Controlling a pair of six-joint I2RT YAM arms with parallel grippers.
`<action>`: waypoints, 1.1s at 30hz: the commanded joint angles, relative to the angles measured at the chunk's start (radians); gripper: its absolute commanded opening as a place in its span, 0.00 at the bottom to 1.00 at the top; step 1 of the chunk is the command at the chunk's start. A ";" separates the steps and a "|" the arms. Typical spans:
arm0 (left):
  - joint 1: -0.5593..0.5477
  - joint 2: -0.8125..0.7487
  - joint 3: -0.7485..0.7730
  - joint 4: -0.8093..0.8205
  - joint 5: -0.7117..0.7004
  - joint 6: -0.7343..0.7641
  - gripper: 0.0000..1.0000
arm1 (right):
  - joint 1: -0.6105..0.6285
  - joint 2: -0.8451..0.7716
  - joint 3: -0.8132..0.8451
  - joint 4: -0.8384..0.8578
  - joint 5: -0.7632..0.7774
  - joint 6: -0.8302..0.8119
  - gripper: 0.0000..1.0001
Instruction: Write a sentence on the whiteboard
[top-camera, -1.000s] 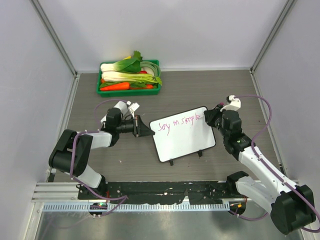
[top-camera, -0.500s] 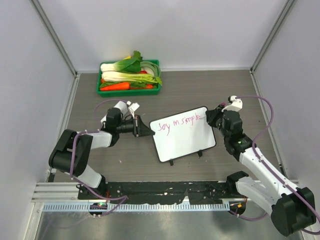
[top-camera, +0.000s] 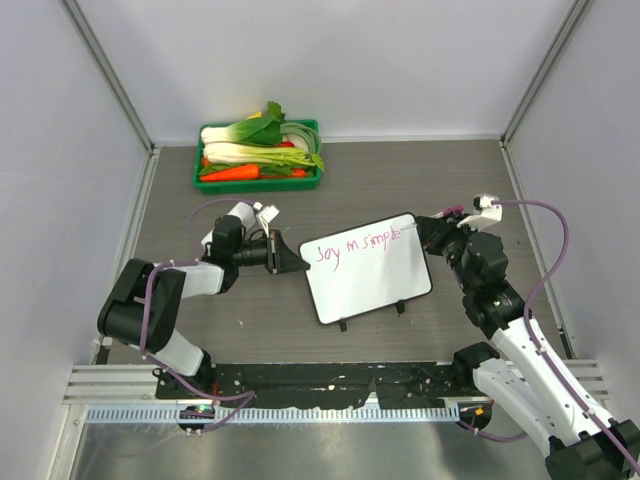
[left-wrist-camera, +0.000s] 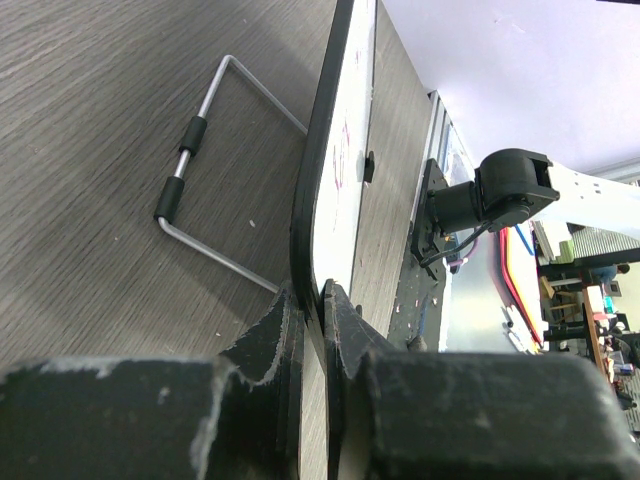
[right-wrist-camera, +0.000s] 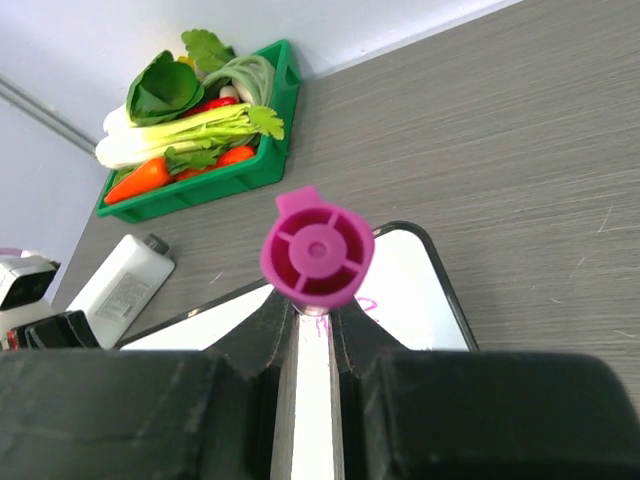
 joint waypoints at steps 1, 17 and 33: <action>-0.013 0.023 -0.007 -0.026 0.003 0.061 0.00 | -0.005 -0.010 0.021 -0.008 -0.073 -0.025 0.01; -0.011 0.023 -0.008 -0.022 0.004 0.058 0.00 | -0.005 -0.042 -0.020 -0.008 -0.176 -0.046 0.01; -0.011 0.017 -0.011 -0.024 0.000 0.063 0.00 | -0.005 -0.059 -0.043 -0.042 -0.195 -0.038 0.01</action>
